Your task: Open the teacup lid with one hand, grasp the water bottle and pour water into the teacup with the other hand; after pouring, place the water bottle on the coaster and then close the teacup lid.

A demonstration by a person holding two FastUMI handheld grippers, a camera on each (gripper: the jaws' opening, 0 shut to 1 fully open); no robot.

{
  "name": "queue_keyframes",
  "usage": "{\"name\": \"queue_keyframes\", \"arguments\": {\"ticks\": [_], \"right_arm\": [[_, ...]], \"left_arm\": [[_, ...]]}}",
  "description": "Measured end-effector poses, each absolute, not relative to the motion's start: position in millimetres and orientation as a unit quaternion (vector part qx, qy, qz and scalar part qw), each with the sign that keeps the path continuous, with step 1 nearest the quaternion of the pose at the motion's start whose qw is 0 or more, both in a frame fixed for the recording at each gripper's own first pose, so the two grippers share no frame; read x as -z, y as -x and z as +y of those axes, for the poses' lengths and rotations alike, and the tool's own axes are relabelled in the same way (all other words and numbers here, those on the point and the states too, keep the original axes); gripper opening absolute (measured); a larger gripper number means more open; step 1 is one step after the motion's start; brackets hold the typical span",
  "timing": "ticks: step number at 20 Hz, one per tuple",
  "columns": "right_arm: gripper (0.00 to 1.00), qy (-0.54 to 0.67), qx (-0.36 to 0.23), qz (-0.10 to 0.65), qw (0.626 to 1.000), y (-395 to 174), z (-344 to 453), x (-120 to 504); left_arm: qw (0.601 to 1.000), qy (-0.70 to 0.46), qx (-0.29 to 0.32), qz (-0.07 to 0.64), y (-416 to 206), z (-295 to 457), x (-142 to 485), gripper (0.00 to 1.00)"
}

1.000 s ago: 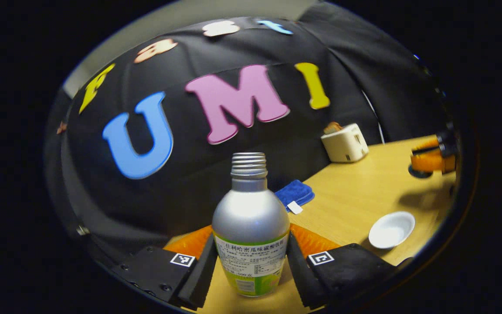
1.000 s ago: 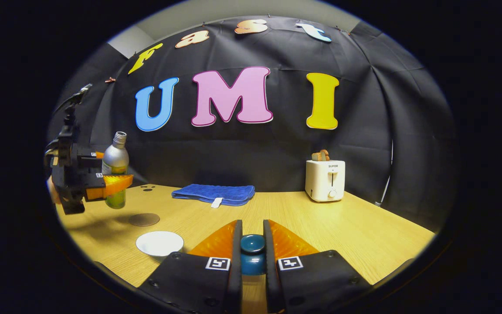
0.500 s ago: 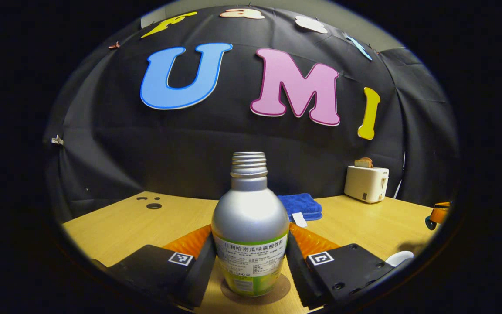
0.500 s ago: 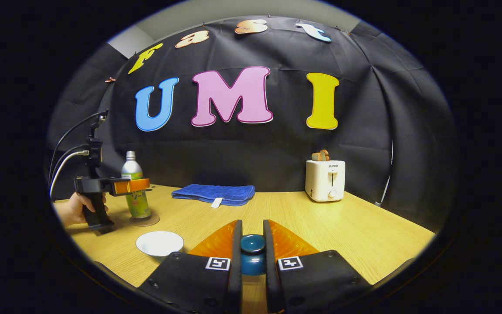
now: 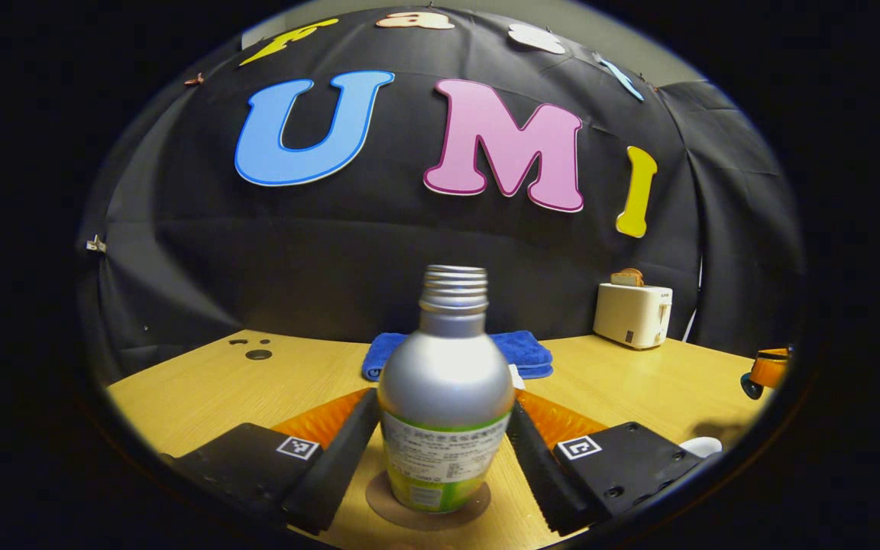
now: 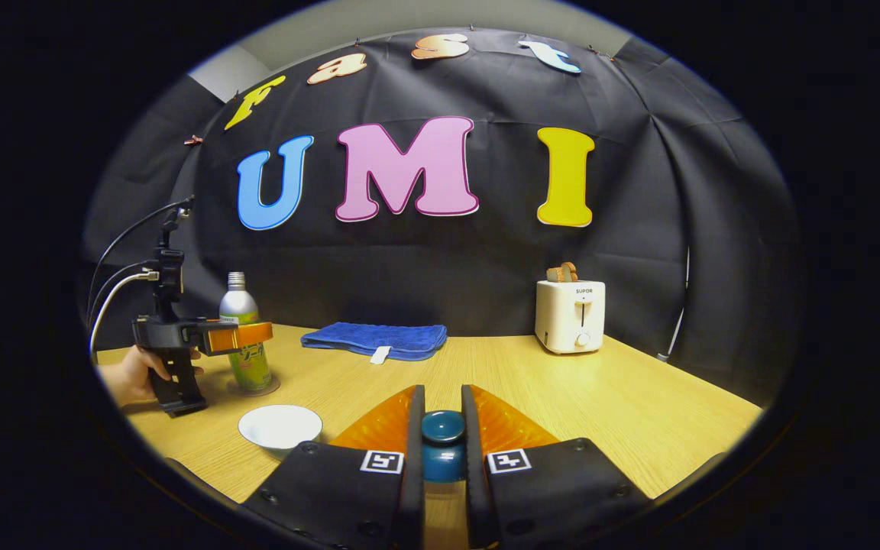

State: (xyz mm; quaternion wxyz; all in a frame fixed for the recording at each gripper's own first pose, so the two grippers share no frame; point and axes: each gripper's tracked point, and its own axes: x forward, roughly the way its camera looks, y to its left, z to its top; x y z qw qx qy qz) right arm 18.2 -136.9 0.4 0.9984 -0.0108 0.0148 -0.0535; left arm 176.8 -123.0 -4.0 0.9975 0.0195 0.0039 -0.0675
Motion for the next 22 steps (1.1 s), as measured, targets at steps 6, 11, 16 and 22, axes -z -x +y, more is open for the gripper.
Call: {"name": "queue_keyframes", "arguments": {"ticks": [6, 11, 16, 22], "right_arm": [[0.25, 0.011, 0.054, 0.015, 0.998, -18, -137, 0], [0.25, 0.011, 0.054, 0.015, 0.998, -18, -137, 0], [0.25, 0.011, 0.054, 0.015, 0.998, -18, -137, 0], [0.25, 0.006, 0.051, 0.016, 0.999, -19, -129, 0]], "left_arm": [[0.997, -0.02, 0.066, 0.024, -136, -123, 11, 0.97], [0.996, 0.03, 0.071, 0.033, -92, -118, 18, 0.95], [0.997, -0.005, 0.077, 0.001, -61, -113, 16, 0.95], [0.998, -0.043, 0.051, -0.023, -44, -97, 20, 0.95]]}}
